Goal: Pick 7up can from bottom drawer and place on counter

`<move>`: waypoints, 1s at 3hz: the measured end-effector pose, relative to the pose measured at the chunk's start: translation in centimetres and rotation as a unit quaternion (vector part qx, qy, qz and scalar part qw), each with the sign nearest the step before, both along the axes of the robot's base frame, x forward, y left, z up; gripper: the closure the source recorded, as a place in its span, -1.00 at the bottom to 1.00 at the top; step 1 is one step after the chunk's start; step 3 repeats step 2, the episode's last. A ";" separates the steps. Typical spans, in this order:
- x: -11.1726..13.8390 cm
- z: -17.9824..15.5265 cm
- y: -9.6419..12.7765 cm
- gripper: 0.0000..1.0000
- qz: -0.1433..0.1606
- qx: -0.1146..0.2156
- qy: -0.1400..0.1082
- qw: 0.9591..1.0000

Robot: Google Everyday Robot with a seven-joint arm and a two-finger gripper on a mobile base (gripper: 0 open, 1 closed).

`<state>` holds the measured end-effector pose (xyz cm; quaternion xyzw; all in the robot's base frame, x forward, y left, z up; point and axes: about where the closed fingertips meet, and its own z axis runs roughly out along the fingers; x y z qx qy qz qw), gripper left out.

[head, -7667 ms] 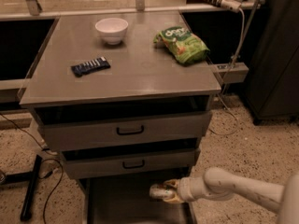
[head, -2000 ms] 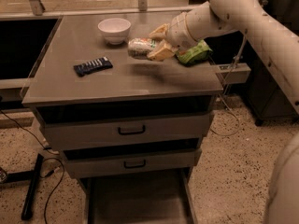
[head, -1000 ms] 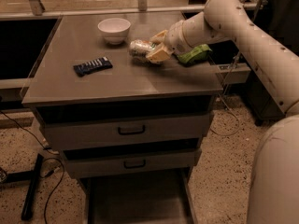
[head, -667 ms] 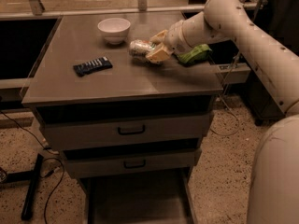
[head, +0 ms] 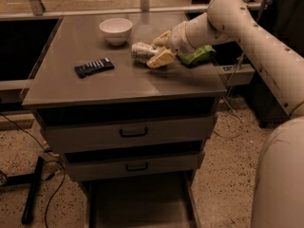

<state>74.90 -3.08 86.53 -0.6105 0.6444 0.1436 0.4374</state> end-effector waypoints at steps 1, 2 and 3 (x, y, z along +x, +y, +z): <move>0.0 0.0 0.0 -1.00 0.000 0.000 0.000 1.000; 0.0 0.0 0.0 -1.00 0.000 0.000 0.000 1.000; 0.0 0.0 0.0 -1.00 0.000 0.000 0.000 1.000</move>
Offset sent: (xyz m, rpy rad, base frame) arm 0.0000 0.0000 0.0000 0.0000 0.0000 0.0000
